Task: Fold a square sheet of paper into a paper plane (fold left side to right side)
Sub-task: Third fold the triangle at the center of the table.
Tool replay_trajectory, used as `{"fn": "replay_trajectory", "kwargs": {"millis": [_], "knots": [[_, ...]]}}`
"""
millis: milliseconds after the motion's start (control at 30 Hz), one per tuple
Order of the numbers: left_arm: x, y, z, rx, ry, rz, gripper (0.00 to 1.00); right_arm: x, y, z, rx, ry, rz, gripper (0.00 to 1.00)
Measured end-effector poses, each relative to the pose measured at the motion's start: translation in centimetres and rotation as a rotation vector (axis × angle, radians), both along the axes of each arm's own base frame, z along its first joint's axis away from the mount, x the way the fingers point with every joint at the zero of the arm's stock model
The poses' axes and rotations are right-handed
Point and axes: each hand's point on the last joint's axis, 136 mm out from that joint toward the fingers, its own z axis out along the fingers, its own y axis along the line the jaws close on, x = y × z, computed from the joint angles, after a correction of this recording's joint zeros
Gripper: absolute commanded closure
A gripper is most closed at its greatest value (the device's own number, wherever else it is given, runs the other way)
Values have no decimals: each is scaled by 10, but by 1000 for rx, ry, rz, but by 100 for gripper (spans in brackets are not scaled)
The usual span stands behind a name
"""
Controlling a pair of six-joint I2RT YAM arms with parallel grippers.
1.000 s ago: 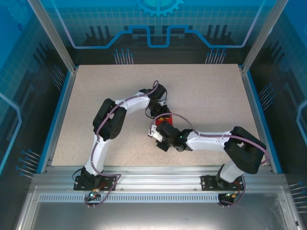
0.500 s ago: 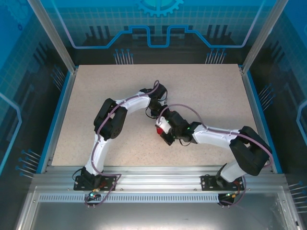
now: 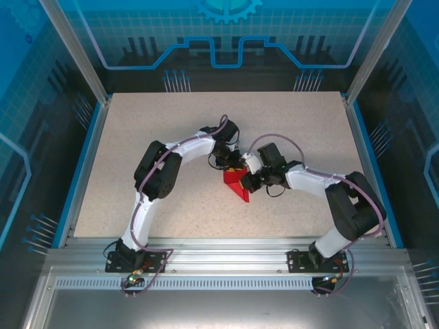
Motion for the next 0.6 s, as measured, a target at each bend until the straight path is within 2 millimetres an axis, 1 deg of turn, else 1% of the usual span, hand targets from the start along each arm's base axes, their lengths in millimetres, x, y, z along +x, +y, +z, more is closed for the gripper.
{"fn": "replay_trajectory", "kwargs": {"millis": [133,200,367,500,600], "knots": [[0,0,0,0,-2,-3,73,7,-6,-12,10,78,-41,100],[0,0,0,0,-2,-3,73,10,-6,-16,14,109,-53,100],[0,0,0,0,-2,-3,73,20,-3,-16,20,128,-73,100],[0,0,0,0,-2,-4,73,26,-8,-18,21,142,-97,100],[0,0,0,0,-2,-4,73,27,-11,-20,15,156,-110,100]]}}
